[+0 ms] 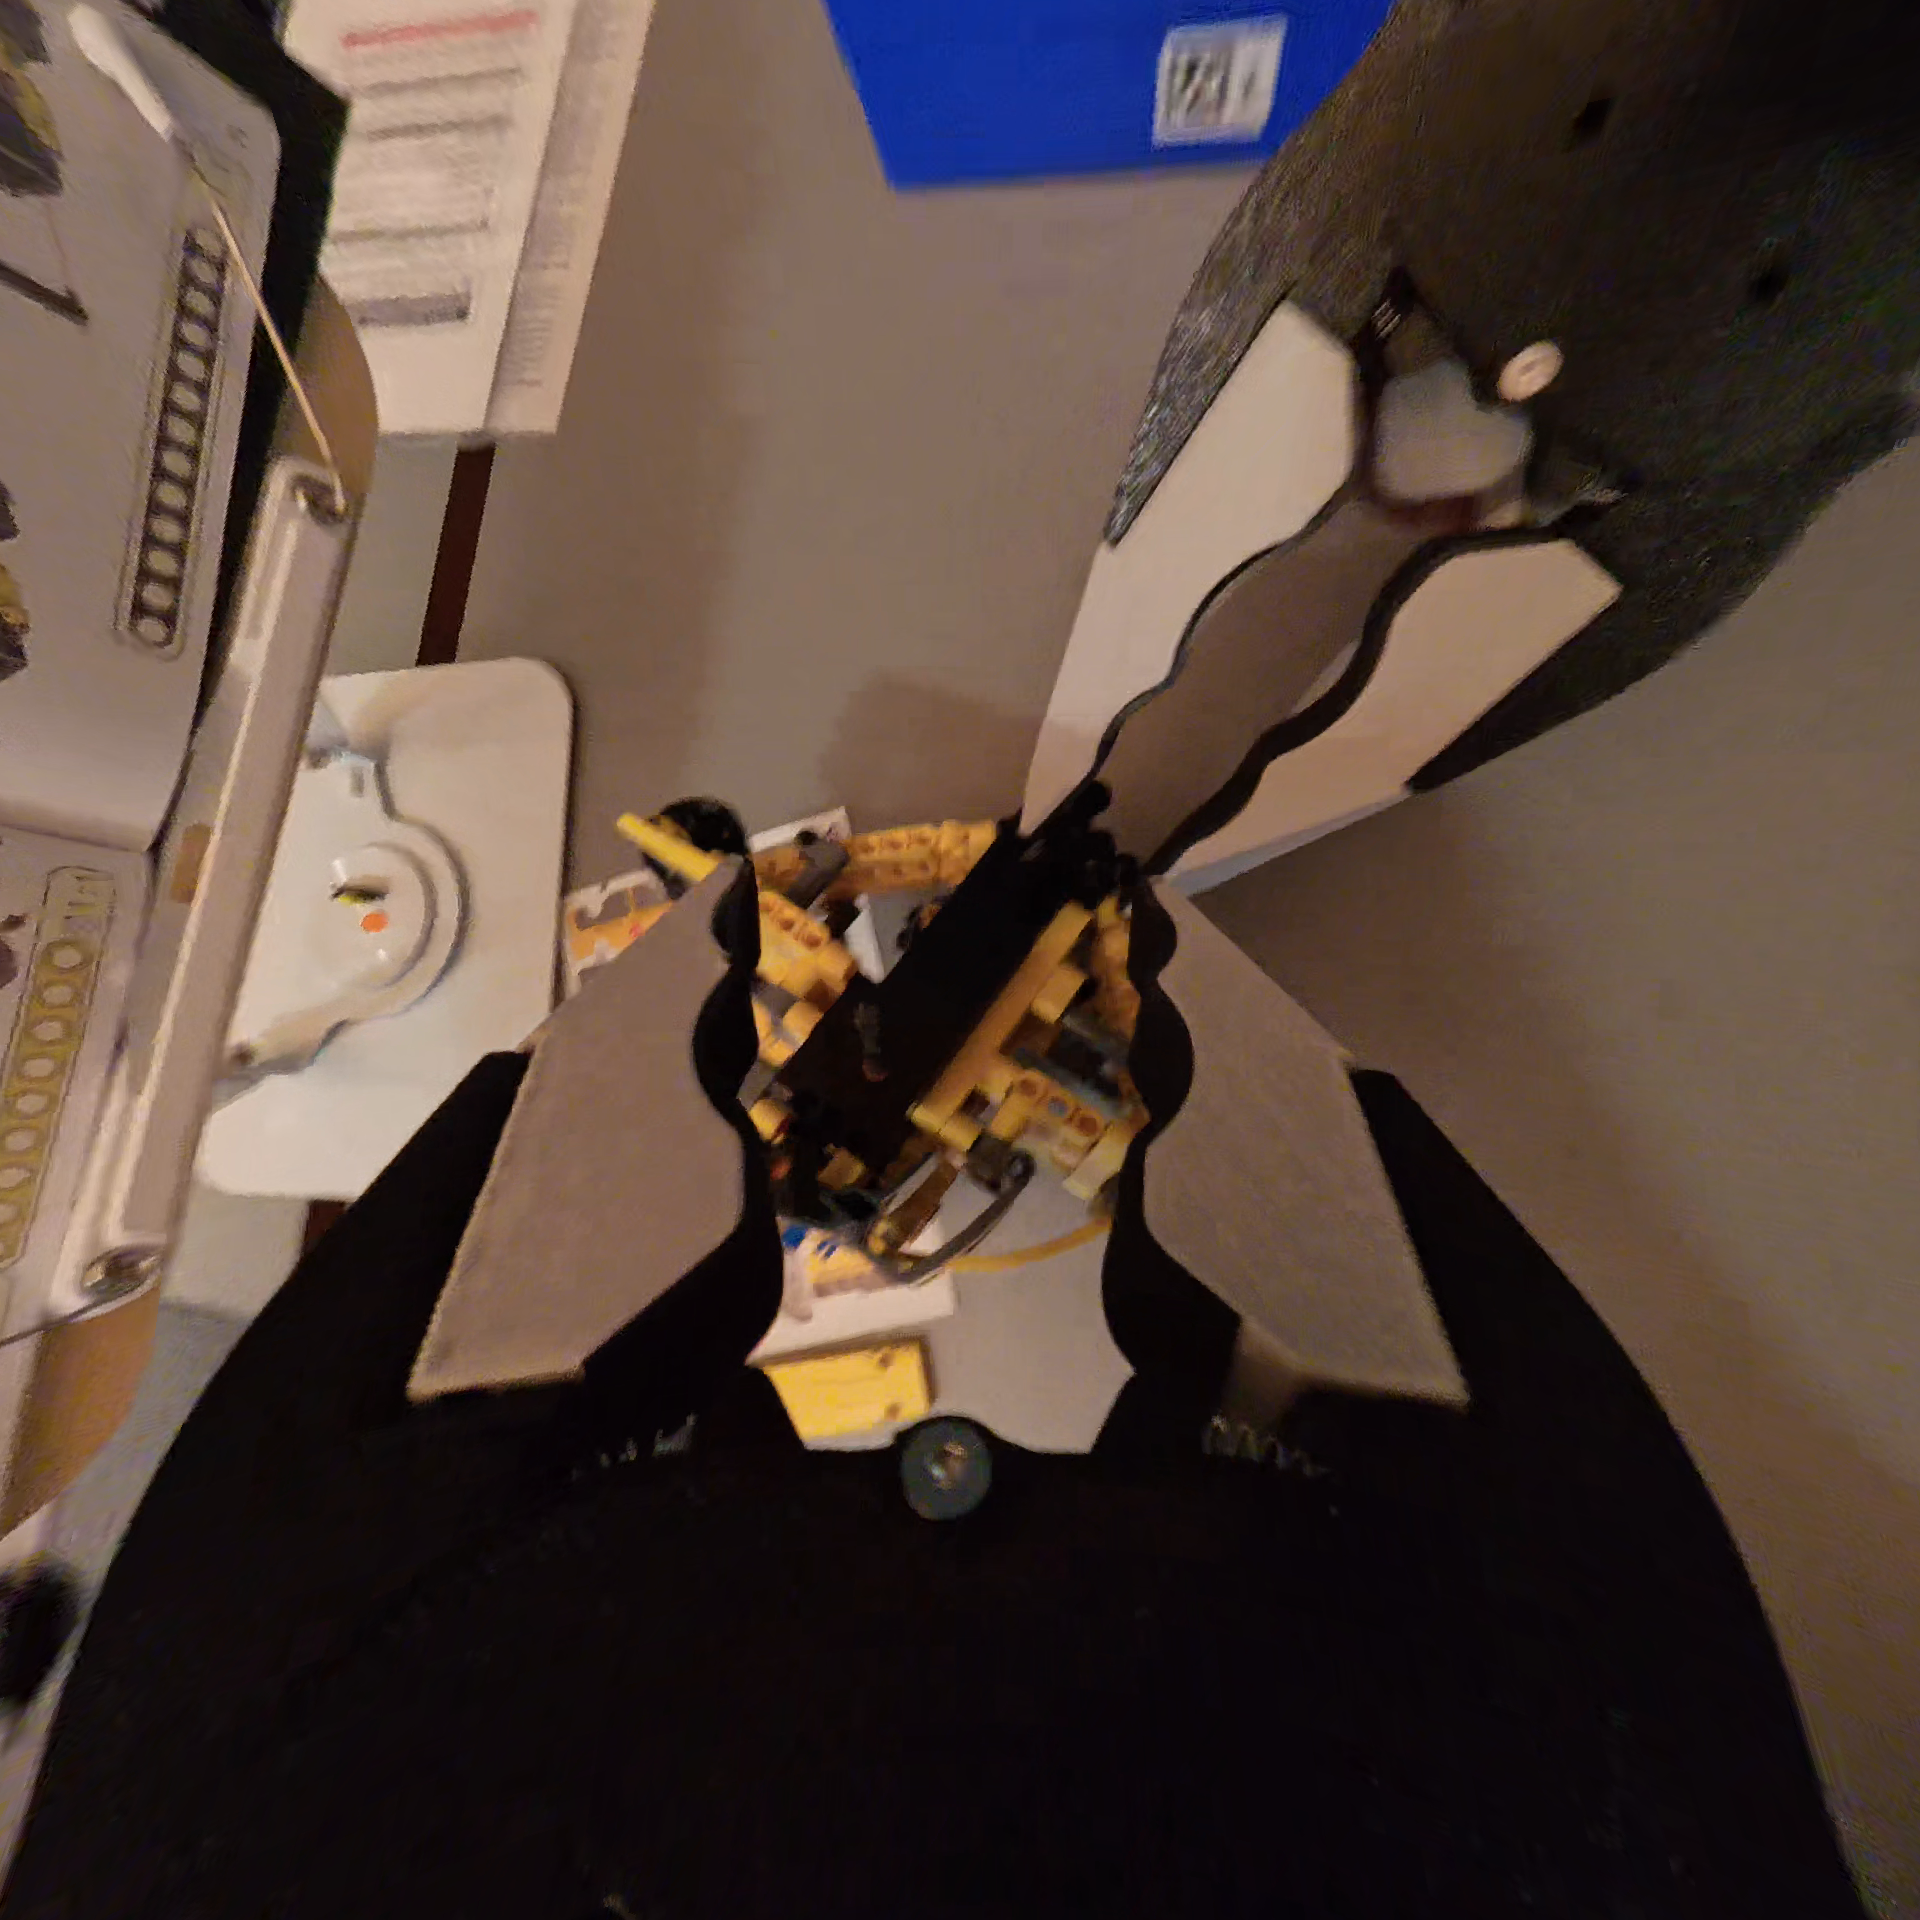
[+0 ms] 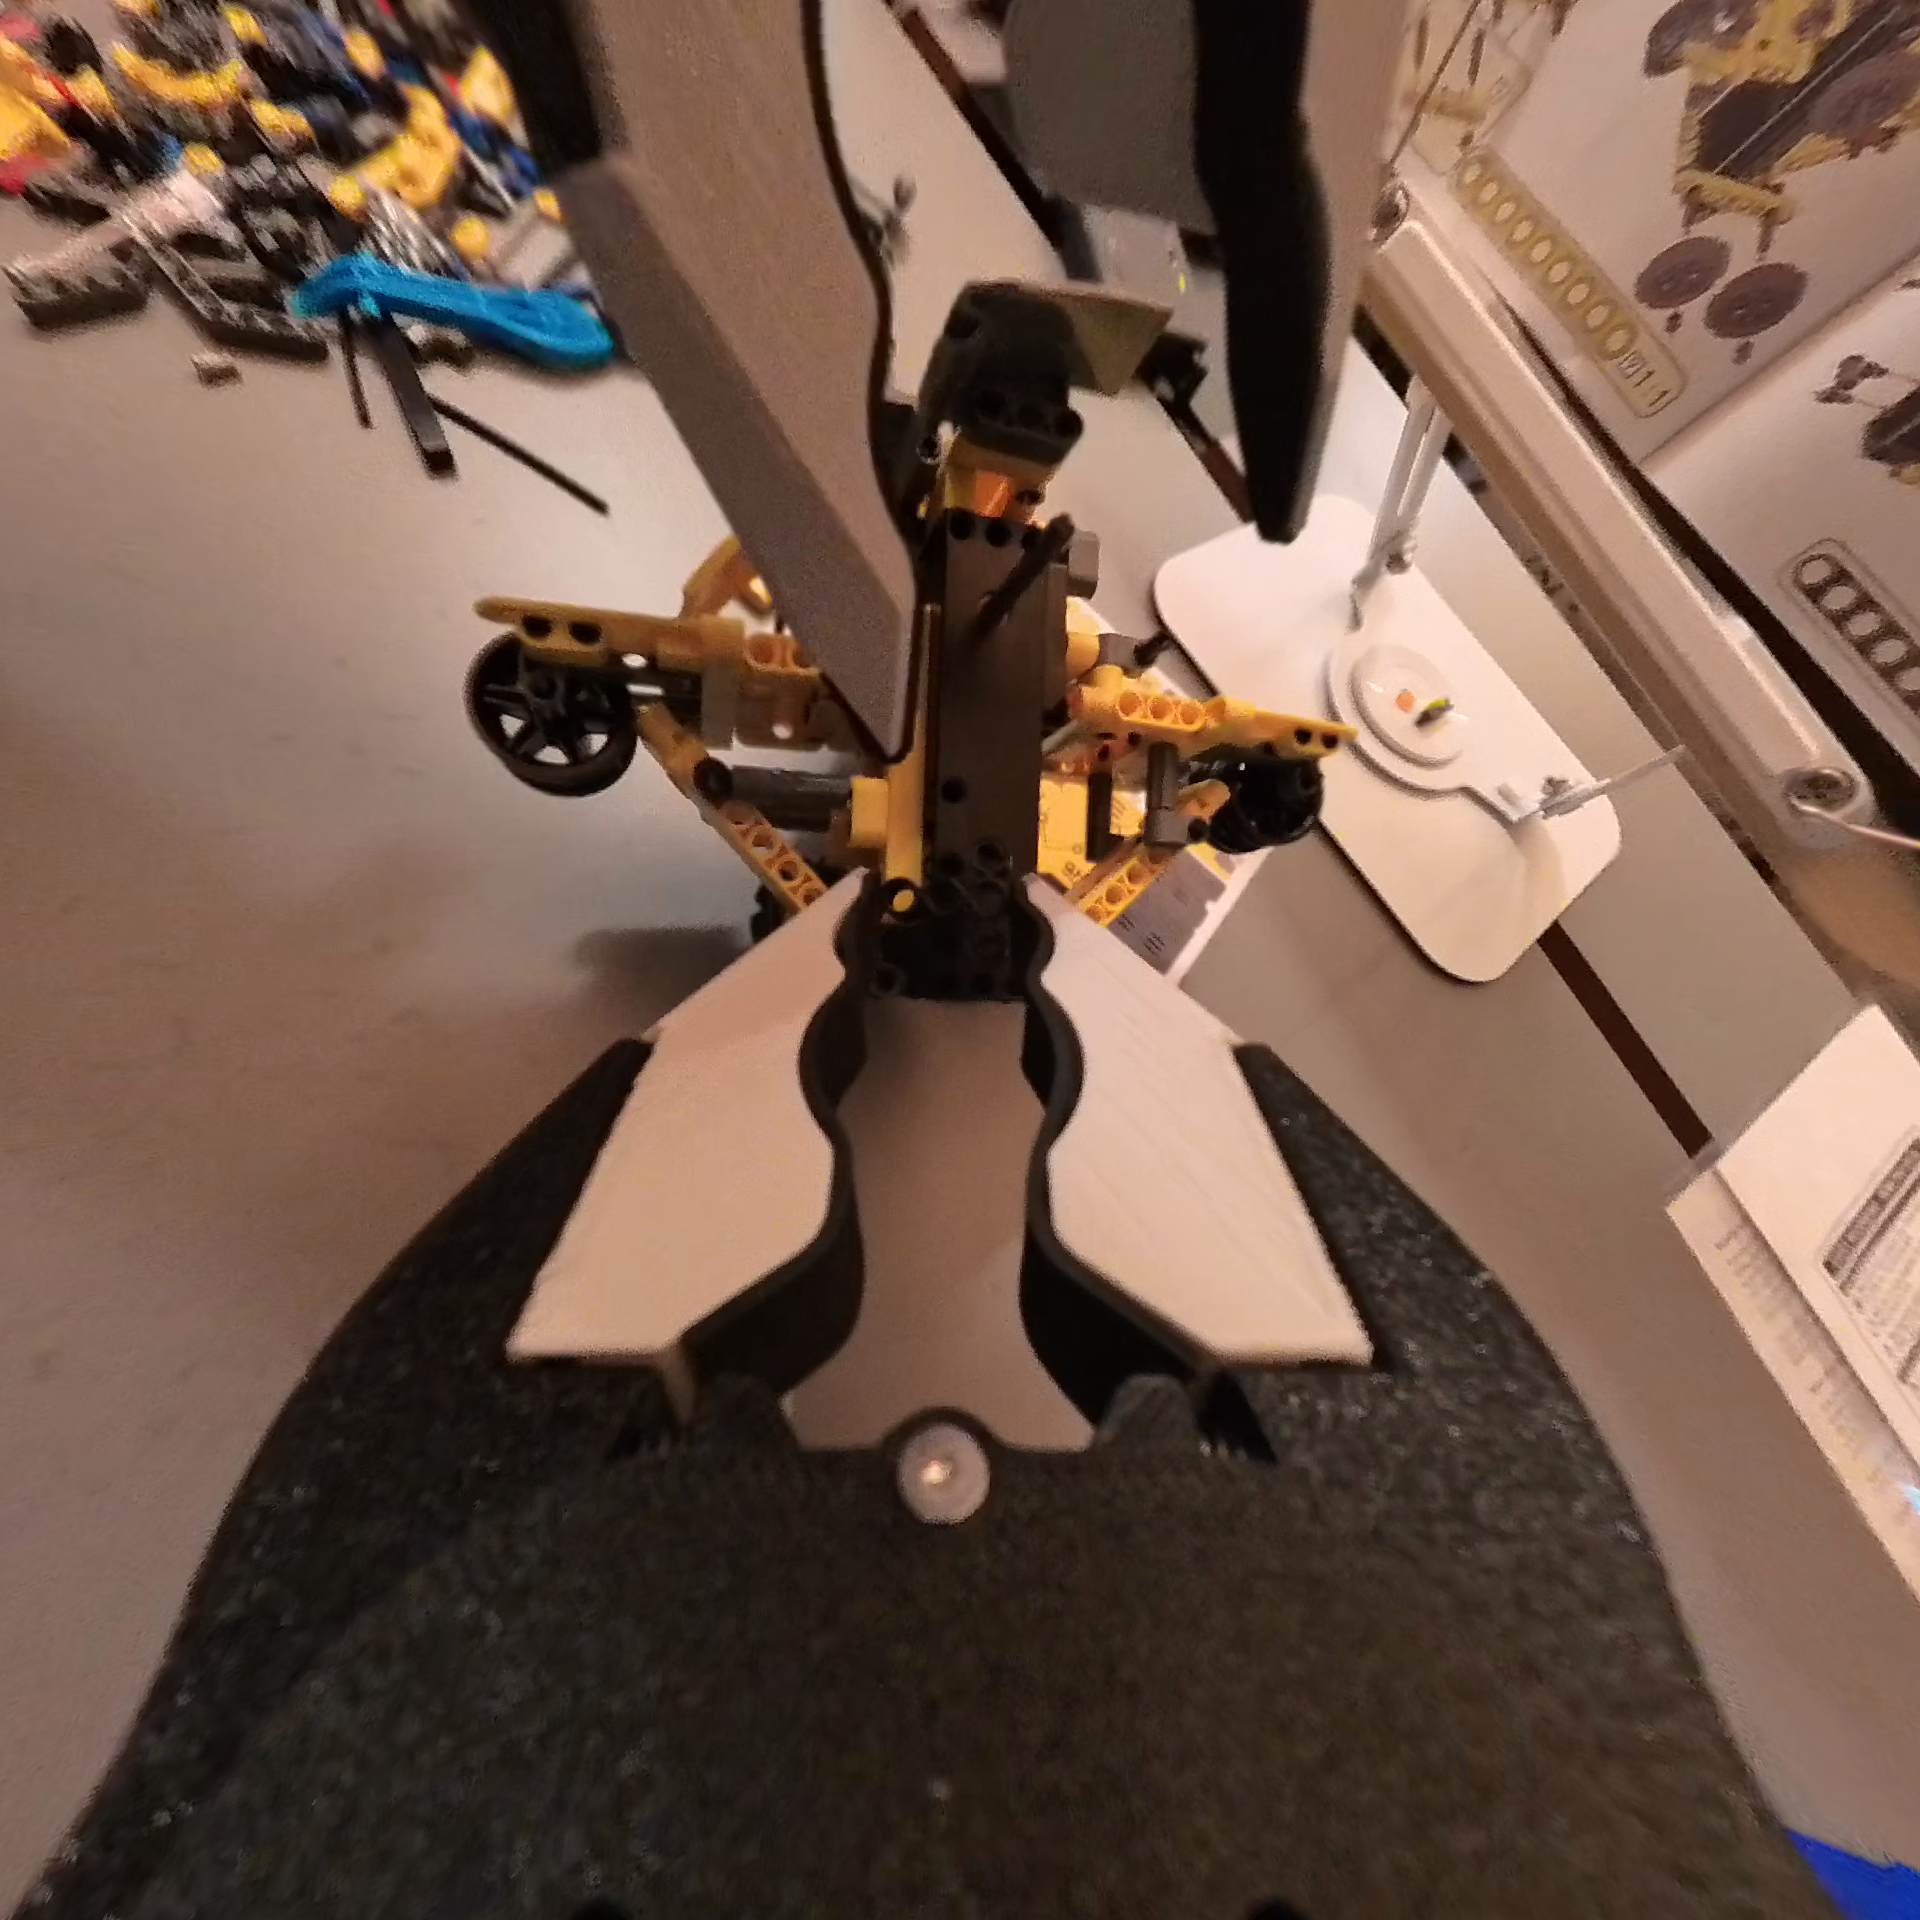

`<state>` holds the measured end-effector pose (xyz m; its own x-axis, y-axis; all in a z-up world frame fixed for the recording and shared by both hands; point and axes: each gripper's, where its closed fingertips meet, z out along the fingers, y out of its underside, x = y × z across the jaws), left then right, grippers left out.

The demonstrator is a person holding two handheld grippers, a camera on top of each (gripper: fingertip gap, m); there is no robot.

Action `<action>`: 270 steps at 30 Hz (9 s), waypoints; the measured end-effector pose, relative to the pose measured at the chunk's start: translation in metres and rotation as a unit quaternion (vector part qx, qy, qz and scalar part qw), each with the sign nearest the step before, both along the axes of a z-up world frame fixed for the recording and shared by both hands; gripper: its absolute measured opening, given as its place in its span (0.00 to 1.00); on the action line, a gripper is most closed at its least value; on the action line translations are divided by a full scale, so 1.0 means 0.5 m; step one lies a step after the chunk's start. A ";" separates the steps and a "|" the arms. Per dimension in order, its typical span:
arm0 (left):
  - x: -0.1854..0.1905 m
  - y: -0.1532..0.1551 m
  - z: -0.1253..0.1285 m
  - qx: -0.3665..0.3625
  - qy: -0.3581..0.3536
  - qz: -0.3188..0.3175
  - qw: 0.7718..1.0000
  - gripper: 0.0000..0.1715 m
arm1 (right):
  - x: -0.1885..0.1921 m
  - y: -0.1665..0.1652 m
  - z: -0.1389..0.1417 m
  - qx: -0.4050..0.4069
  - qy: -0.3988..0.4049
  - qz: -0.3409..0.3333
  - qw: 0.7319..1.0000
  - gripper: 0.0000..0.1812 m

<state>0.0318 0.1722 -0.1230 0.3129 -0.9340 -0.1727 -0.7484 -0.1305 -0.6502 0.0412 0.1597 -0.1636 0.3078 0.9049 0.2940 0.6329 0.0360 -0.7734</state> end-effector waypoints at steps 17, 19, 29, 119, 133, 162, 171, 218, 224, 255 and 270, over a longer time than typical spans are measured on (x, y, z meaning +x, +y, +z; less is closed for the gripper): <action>-0.003 0.002 -0.042 0.036 0.214 -0.079 0.973 0.33 | 0.116 -0.107 -0.118 -0.160 0.033 -0.042 0.986 0.13; -0.001 0.002 -0.032 0.030 0.238 -0.102 0.965 0.30 | 0.118 -0.112 -0.114 -0.165 0.052 -0.044 0.984 0.13; -0.046 0.022 -0.126 -0.017 0.441 -0.179 0.879 0.29 | 0.127 -0.130 -0.106 -0.180 0.115 -0.037 0.976 0.13; 0.090 -0.164 -0.035 0.068 0.254 -0.109 0.959 0.39 | 0.227 -0.261 -0.026 -0.143 0.185 -0.052 0.971 0.04; 0.182 -0.362 0.044 0.012 -0.107 -0.083 0.991 0.24 | 0.195 -0.351 0.176 -0.217 0.415 0.098 0.878 0.04; 0.154 -0.410 0.093 -0.063 -0.376 -0.047 0.923 0.03 | 0.149 -0.370 0.190 -0.321 0.450 0.131 0.823 0.20; 0.166 -0.406 0.074 0.016 -0.328 -0.026 0.944 0.03 | 0.127 -0.381 0.174 -0.290 0.399 0.115 0.862 0.17; -0.014 -0.201 -0.113 -0.069 -0.279 -0.020 0.958 0.50 | 0.087 -0.212 -0.020 -0.150 -0.267 0.059 0.950 0.13; -0.009 -0.209 -0.113 -0.085 -0.288 -0.030 0.953 0.46 | 0.089 -0.212 -0.022 -0.142 -0.301 0.061 0.941 0.13; -0.014 -0.204 -0.115 -0.102 -0.300 -0.023 0.948 0.45 | 0.084 -0.207 -0.028 -0.174 -0.322 0.093 0.926 0.12; -0.012 -0.204 -0.116 -0.102 -0.302 -0.021 0.947 0.45 | 0.089 -0.205 -0.027 -0.191 -0.448 0.117 0.866 0.12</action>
<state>0.0258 0.0702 -0.1808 0.2580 -0.9425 0.2123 -0.2546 -0.2783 -0.9261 0.0856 0.0573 -0.1772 -0.0932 0.9955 -0.0144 0.9948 0.0937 0.0400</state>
